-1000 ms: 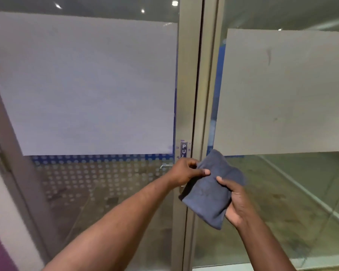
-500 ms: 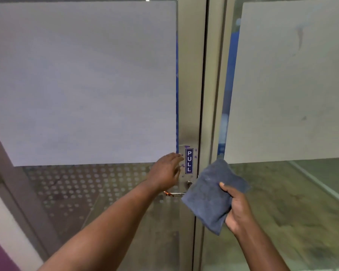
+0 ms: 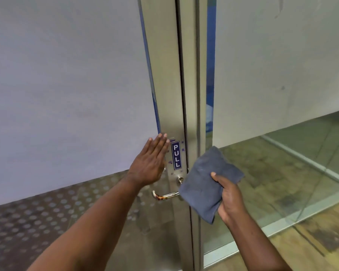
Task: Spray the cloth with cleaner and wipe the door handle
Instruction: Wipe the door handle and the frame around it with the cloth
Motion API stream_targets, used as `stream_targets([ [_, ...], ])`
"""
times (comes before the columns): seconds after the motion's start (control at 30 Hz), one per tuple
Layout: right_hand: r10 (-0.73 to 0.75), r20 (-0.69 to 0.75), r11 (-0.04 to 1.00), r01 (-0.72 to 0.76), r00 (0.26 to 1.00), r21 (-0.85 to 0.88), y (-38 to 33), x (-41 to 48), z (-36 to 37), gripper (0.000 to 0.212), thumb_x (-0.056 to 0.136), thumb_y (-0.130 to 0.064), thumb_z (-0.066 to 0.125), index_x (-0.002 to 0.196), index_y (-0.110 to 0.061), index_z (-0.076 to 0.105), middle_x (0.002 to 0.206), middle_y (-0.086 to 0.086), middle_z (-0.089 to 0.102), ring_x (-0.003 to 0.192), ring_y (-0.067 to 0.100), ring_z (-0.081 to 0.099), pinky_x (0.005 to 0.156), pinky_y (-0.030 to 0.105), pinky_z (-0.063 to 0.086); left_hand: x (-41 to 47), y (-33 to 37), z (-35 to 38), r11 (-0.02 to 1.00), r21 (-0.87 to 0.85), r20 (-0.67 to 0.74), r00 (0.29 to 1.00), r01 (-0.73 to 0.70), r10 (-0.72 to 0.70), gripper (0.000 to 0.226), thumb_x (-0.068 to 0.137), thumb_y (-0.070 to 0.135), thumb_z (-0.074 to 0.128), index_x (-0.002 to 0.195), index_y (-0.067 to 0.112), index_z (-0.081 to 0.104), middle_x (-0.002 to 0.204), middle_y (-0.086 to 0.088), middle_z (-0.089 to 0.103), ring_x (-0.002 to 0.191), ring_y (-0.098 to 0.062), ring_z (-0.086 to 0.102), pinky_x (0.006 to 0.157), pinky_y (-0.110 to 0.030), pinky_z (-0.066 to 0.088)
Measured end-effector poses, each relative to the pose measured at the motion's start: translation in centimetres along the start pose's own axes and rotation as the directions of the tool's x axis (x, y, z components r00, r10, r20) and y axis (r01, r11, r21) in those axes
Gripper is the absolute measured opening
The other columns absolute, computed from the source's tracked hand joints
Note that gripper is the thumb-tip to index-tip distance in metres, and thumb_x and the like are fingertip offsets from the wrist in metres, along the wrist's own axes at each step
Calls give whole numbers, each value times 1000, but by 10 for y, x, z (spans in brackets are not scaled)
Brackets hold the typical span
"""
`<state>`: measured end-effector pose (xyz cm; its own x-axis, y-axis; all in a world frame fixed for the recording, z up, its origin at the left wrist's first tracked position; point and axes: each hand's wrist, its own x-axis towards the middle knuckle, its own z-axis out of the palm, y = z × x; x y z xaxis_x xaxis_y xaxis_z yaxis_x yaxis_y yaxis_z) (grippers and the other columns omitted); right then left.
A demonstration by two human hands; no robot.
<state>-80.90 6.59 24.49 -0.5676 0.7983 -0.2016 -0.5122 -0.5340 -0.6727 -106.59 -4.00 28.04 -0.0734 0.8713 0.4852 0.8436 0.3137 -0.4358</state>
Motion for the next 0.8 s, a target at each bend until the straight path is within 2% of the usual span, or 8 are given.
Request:
stream_targets([
  [0.1,-92,-62,995,89,994,-46,11,3,6,25,89,-2,69,114,0,70,102,14,80,84,22,78,62,28,61,0,-7,15,1000,13,-5,1000,-21,21,88,97,38,50,165,4,5,174,-15,-2,161,-30,-2,130,-46,-6],
  [0.2,-193,-118,976,178,974,-126,18,10,12,25,91,-1,70,115,-5,71,105,11,80,91,23,77,74,32,59,-1,-10,25,998,36,-54,998,-42,44,85,99,39,45,165,5,3,174,-14,-4,161,-29,-2,130,-44,-9],
  [0.33,-302,-166,931,253,939,-263,25,24,25,14,91,-7,74,100,-18,74,95,-3,82,93,16,78,79,31,58,1,-13,32,997,47,-111,991,-64,69,82,102,39,40,165,6,-1,174,-12,-8,162,-27,-3,130,-43,-9],
  [0.47,-464,-235,849,353,854,-394,36,39,42,6,91,-15,77,97,-16,75,94,0,80,93,15,77,81,31,58,1,-15,37,995,60,-143,986,-82,90,82,103,42,38,165,6,-1,174,-13,-7,161,-28,-3,129,-43,-9],
  [0.53,-588,-201,767,460,784,-448,44,46,49,6,91,-17,78,87,-15,74,79,-10,77,74,4,73,68,24,54,2,-15,39,994,57,-169,981,-91,99,81,103,42,38,165,6,-1,174,-13,-7,162,-28,-3,129,-42,-10],
  [0.6,-685,-118,675,564,719,-476,52,53,58,16,91,-21,77,86,-8,72,73,-10,73,64,8,66,63,24,51,4,-16,40,994,45,-190,976,-97,104,81,103,41,38,165,5,0,174,-13,-6,162,-28,-2,129,-42,-9],
  [0.67,-746,19,556,638,666,-533,62,62,67,23,92,-26,72,103,-6,70,87,3,72,75,20,66,71,31,53,5,-16,42,994,40,-199,974,-98,104,81,103,40,40,165,5,1,174,-13,-5,162,-28,-1,130,-42,-8],
  [0.8,-775,237,349,709,586,-613,79,77,77,30,93,-12,65,123,-16,66,103,3,72,92,20,68,79,42,58,4,-16,43,994,37,-205,972,-106,111,82,102,40,44,165,4,4,174,-14,-2,162,-28,1,130,-43,-4],
])
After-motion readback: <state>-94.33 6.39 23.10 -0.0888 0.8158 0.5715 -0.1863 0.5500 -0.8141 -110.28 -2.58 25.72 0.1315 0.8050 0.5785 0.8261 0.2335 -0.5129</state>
